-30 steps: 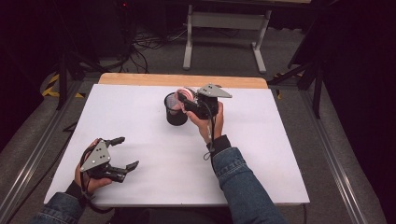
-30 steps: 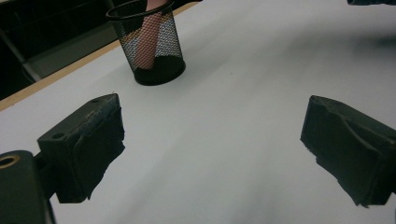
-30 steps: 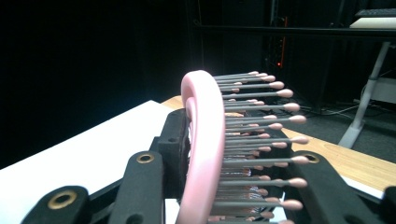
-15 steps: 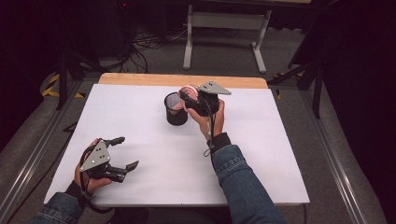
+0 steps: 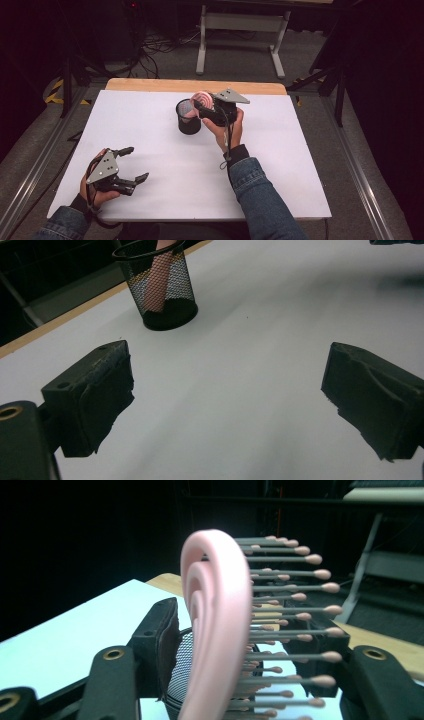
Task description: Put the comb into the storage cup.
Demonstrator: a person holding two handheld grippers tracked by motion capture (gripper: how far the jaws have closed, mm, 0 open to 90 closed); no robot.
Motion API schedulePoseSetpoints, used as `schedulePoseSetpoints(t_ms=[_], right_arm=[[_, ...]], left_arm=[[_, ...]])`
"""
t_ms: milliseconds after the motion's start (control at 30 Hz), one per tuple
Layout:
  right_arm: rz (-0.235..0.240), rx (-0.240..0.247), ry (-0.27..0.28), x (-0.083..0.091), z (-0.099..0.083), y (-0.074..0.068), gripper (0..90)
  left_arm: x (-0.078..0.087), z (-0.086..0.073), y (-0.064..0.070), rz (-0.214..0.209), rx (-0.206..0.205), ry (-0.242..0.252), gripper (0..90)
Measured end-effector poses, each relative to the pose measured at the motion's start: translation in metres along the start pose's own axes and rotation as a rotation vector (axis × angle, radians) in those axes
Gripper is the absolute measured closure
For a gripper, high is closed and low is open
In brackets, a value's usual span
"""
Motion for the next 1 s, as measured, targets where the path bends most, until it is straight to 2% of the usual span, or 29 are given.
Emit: schedulePoseSetpoints(t_ms=[200,267,367,500,667,1000], right_arm=[[-0.011,0.043,0.012,0.006,-0.001,-0.002,39.8],[-0.034,0.059,0.018,0.009,-0.002,-0.001,39.2],[-0.043,0.079,0.031,0.013,-0.001,-0.001,38.3],[-0.042,0.086,0.038,0.016,-0.001,-0.002,38.0],[-0.045,0.130,0.036,0.019,-0.001,-0.006,37.0],[-0.050,0.180,0.038,0.027,-0.001,-0.011,35.4]], left_arm=[[0.000,0.000,0.001,-0.001,-0.001,-0.004,7.3],[-0.001,0.000,0.000,0.006,-0.005,-0.007,7.3],[-0.001,0.000,0.000,0.007,-0.005,-0.009,7.4],[-0.001,0.000,0.000,0.008,-0.009,-0.014,7.4],[0.000,-0.001,0.000,0.009,-0.005,-0.011,7.4],[0.000,0.000,0.000,0.013,-0.008,-0.013,7.4]])
Point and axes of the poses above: each handheld gripper's, and its own axes: x roughly backward along the jaws, z roughly out of its top, y roughly to its right, the point moved 4 cm from there along -x, roughly forward along the jaws, and after that the axes turned 9 degrees about -y, right-handed, at the moved point
